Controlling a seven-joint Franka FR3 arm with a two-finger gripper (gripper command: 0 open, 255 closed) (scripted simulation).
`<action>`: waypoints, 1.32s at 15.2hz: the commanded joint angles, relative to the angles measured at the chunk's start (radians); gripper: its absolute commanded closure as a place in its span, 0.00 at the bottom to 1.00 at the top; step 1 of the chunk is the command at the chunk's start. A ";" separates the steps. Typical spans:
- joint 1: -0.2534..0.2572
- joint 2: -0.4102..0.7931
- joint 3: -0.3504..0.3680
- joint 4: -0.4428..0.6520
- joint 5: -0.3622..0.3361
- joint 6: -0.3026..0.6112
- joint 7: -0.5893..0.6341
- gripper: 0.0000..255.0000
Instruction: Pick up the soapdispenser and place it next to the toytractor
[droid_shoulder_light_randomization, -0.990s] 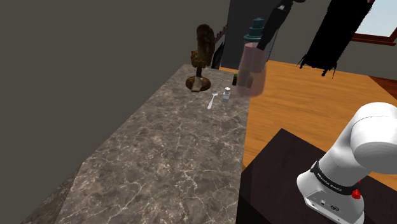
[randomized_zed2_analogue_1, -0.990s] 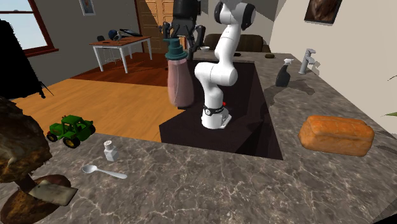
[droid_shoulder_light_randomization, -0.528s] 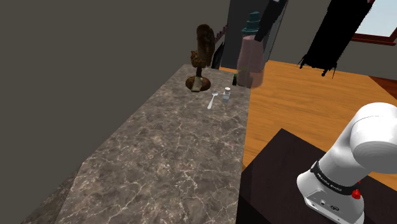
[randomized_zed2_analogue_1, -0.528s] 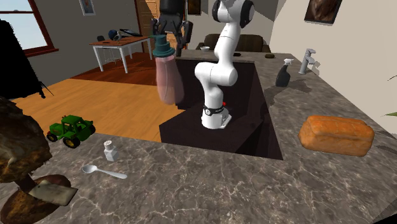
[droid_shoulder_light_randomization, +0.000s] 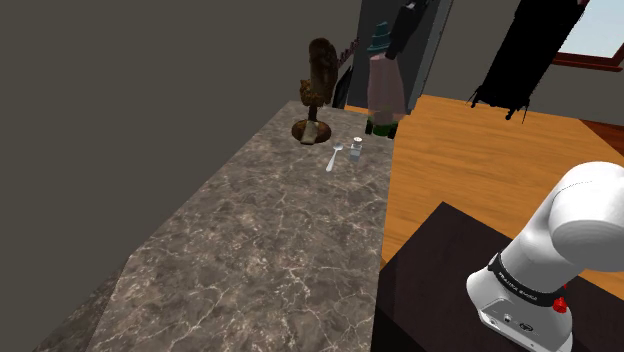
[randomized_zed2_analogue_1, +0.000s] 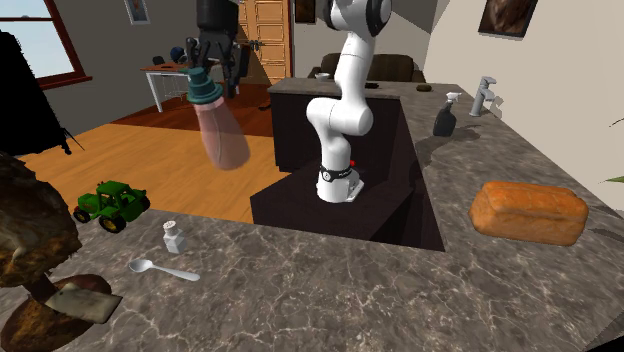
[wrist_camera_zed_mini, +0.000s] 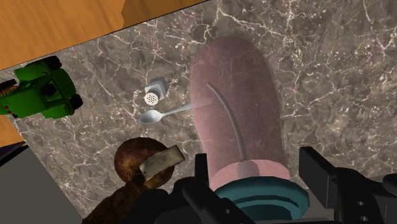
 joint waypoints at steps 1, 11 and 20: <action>-0.009 0.053 -0.031 0.029 -0.003 0.025 -0.039 1.00; -0.052 0.361 -0.158 0.277 0.042 0.081 -0.221 1.00; -0.134 0.707 -0.229 0.648 0.157 0.034 -0.376 1.00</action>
